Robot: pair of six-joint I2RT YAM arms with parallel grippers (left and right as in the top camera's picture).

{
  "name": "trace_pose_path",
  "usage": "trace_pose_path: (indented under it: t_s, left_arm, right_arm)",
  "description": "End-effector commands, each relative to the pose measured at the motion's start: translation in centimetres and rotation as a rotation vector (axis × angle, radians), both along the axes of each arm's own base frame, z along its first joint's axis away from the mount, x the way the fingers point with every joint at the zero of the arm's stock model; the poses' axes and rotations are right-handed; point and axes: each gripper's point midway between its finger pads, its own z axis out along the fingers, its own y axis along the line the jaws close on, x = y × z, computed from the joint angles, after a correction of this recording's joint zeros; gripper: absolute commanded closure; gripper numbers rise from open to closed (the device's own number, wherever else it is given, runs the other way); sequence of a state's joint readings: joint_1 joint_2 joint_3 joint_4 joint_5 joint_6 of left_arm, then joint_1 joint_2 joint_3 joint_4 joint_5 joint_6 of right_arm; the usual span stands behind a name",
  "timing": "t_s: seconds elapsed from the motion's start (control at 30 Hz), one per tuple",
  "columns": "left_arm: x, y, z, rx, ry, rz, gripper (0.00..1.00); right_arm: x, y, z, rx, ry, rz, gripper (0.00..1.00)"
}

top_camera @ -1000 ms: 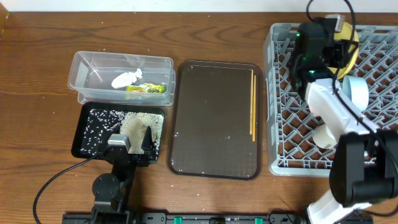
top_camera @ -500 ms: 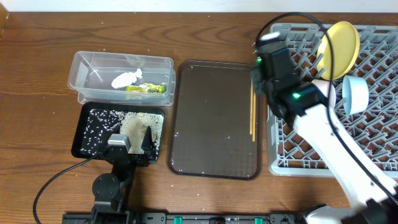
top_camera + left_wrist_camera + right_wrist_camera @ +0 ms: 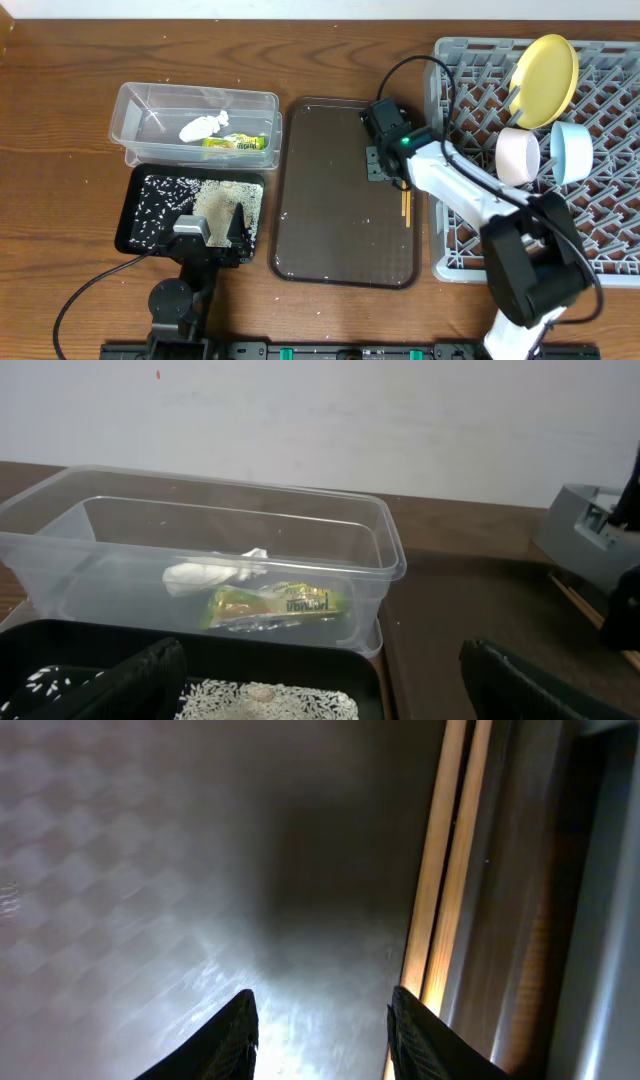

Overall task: Sort waste into correct bins and load items into the dishwasher rack
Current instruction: 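Reach the right gripper to the chopsticks and grasp one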

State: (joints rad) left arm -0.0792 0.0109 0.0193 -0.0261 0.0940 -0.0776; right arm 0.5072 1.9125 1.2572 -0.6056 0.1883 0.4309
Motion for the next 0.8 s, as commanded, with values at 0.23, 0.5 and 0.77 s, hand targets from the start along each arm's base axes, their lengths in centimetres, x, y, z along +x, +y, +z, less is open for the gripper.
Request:
trace_pose_path:
  t_s: [0.23,0.5,0.77]
  left_arm:
    - [-0.1,0.0,-1.5,0.008,0.043,-0.003,0.10]
    - [-0.1,0.0,-1.5,0.008,0.043,-0.003,0.10]
    - [-0.1,0.0,-1.5,0.009,0.043,-0.003,0.10]
  right_arm:
    - [-0.7,-2.4,-4.6,-0.097,0.087,-0.085,0.64]
    - [0.1,-1.5,-1.6,-0.055,0.021,-0.039,0.66]
    - [1.0,-2.0,1.9,-0.040,-0.066,-0.061,0.64]
